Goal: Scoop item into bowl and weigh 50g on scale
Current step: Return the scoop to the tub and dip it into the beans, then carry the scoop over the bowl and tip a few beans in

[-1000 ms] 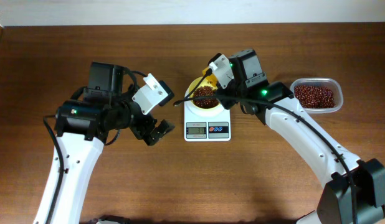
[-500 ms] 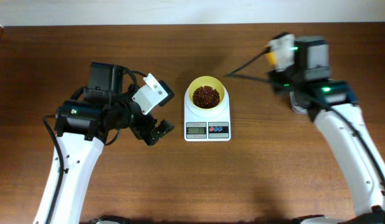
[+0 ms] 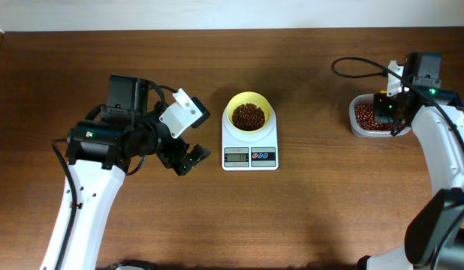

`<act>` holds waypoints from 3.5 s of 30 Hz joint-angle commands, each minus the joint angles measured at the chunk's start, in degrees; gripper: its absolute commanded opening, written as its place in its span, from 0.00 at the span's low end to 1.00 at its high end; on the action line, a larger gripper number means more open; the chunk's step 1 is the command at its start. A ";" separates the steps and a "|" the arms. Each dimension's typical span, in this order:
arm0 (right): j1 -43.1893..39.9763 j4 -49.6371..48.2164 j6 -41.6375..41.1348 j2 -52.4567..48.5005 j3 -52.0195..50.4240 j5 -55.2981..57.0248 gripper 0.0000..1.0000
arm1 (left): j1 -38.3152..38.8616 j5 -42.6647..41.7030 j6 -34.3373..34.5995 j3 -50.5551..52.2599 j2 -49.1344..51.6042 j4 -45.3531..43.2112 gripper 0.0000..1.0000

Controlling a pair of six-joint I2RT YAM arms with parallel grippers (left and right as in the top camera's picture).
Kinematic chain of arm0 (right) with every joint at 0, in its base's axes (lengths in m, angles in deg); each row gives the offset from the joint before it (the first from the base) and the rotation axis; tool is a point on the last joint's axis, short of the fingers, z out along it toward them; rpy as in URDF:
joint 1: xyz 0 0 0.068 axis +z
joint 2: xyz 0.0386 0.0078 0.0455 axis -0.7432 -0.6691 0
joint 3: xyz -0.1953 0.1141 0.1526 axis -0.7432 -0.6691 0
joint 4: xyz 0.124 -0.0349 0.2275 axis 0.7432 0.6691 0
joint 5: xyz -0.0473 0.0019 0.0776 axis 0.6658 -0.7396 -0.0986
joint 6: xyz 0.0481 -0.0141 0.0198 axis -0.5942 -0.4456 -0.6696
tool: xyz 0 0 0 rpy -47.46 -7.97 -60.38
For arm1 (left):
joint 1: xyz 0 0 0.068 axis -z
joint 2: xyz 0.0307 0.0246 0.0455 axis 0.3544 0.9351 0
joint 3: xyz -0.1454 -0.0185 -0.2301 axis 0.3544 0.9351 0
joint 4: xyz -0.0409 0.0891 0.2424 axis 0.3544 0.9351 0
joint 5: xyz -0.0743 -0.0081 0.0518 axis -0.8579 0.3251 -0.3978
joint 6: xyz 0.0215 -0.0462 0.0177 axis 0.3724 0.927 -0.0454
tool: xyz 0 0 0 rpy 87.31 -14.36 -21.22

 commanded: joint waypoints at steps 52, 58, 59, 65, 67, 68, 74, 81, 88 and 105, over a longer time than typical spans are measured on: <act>-20.90 4.35 -10.34 -3.48 0.17 -51.15 0.04 | -0.20 0.00 -0.90 0.17 0.31 0.09 0.99; -13.35 2.62 -8.87 -3.45 0.20 -60.67 0.04 | -0.20 0.00 -0.90 0.17 0.31 0.11 0.99; -11.06 1.46 -8.90 -3.45 0.20 -60.65 0.04 | -0.20 0.00 -0.90 0.17 0.31 0.09 0.99; 3.04 -7.52 -6.27 -3.45 0.20 -60.63 0.04 | -0.20 0.00 -0.90 0.17 0.31 0.11 0.99; 7.65 -10.86 -5.97 -3.45 0.20 -60.33 0.04 | -0.20 0.00 -0.92 0.17 0.31 0.09 0.99; 9.14 -11.58 -4.39 -3.45 0.20 -60.17 0.04 | -0.20 0.00 -0.90 0.17 0.31 0.09 0.99; 18.53 -11.96 8.50 -3.45 0.20 -50.93 0.04 | -0.20 0.00 -0.90 0.17 0.31 0.09 0.99; 27.45 -14.86 18.80 -3.45 0.20 -35.39 0.04 | -0.20 0.00 -0.90 0.17 0.31 0.09 0.99; 29.00 -15.26 18.80 -3.45 0.20 -31.95 0.04 | -0.20 0.00 -0.90 0.17 0.31 0.09 0.99; 30.38 -14.69 20.83 -0.74 0.20 -26.73 0.04 | -0.20 0.00 -0.90 0.17 0.31 0.09 0.99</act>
